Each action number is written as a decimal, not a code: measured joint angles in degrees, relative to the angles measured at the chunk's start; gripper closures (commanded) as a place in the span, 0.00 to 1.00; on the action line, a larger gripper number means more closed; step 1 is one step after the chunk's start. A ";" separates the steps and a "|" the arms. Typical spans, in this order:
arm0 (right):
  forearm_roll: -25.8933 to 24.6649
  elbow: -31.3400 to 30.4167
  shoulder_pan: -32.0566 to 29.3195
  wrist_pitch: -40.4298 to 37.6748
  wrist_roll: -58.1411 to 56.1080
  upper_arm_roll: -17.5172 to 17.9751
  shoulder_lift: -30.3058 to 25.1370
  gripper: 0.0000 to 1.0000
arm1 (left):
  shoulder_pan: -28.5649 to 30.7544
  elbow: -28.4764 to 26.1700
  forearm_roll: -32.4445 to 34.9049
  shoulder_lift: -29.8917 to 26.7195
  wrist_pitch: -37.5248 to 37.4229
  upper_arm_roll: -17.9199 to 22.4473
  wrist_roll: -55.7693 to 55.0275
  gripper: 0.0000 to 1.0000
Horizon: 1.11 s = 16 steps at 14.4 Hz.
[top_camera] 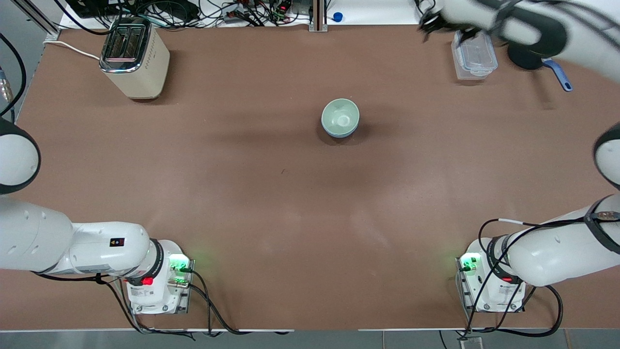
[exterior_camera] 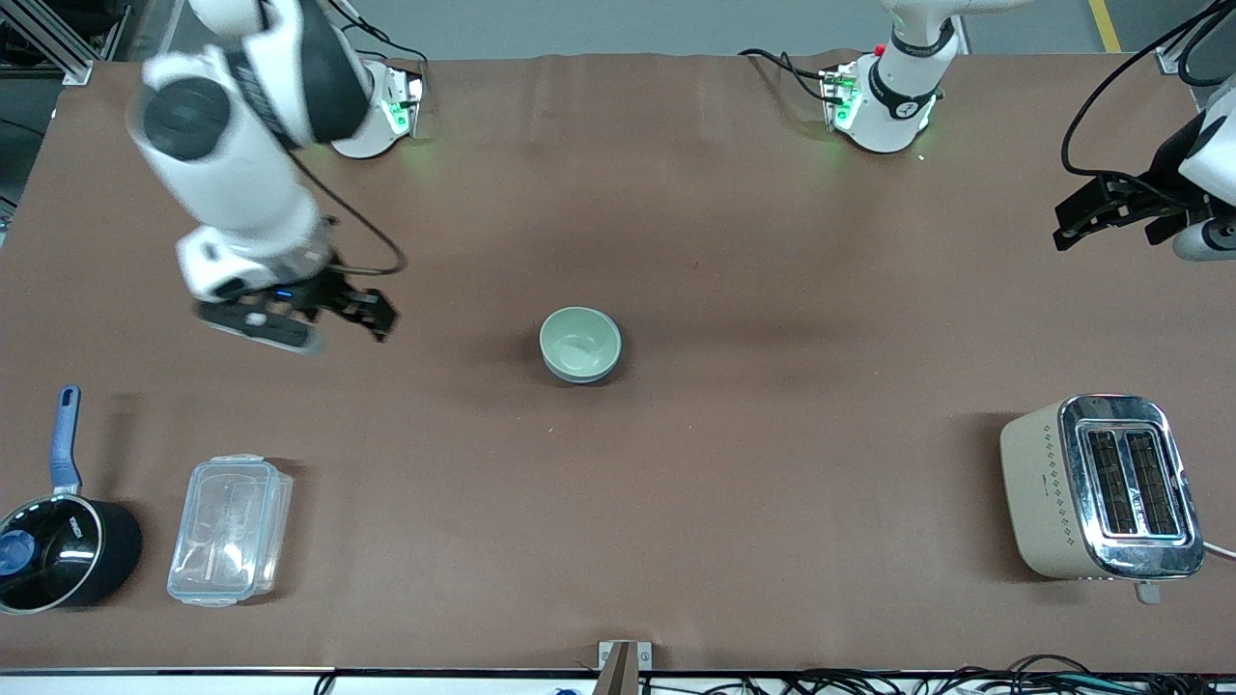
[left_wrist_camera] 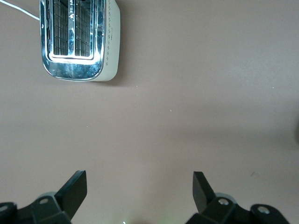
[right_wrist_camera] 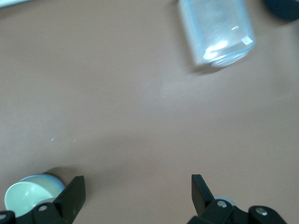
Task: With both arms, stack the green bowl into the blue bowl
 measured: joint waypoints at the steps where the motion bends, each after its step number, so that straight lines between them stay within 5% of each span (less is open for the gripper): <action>1: -0.02 2.52 -3.39 -3.18 -3.82 0.23 -0.76 0.00 | -0.02 0.01 0.00 0.00 0.00 0.00 0.01 0.00; 7: 3.37 17.19 -17.33 -22.94 -24.44 1.43 -1.09 0.00 | -0.17 0.17 0.00 0.00 0.00 -0.07 0.48 0.00; 16: 6.11 17.96 -17.91 -24.45 -30.43 -0.83 -0.25 0.00 | -0.42 0.43 0.00 -0.01 -0.92 -0.70 1.01 0.00</action>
